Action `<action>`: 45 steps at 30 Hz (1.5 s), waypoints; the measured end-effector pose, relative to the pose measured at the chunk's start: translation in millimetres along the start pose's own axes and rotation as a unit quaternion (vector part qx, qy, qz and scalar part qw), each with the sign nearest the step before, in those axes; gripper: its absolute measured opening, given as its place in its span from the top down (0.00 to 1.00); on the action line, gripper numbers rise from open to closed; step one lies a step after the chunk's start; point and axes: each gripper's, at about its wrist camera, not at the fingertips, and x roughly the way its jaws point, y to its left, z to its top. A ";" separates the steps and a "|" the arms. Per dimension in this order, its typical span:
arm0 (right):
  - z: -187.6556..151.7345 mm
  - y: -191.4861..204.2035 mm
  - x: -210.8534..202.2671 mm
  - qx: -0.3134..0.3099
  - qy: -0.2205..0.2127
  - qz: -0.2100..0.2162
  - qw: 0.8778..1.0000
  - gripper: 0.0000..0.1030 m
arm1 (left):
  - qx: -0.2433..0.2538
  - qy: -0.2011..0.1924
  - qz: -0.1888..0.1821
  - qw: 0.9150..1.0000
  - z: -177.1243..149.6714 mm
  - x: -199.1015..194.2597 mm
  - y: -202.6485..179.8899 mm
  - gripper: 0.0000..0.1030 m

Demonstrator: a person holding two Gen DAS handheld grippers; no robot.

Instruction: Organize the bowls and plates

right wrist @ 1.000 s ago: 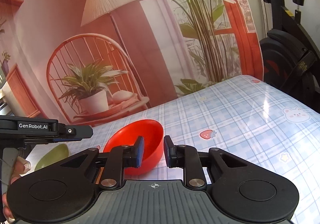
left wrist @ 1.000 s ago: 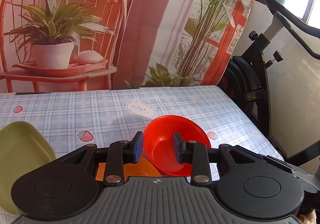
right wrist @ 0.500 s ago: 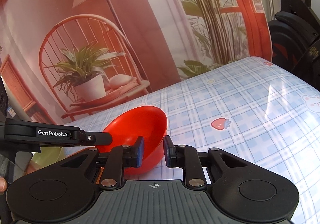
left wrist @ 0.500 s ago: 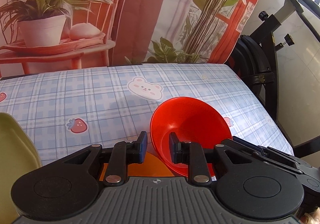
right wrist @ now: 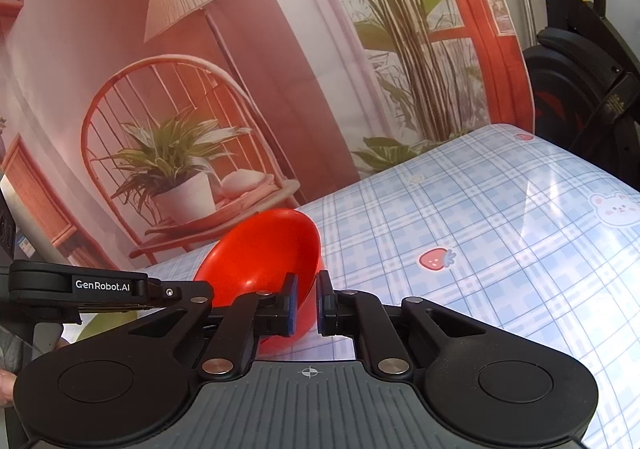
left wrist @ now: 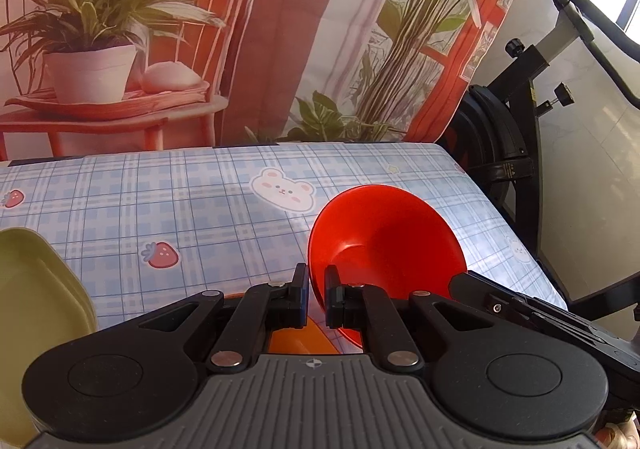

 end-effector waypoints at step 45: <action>-96.5 44.1 -139.3 0.007 0.035 -0.056 0.998 0.92 | 0.037 0.024 -0.055 0.998 -117.6 -102.3 -15.5 0.90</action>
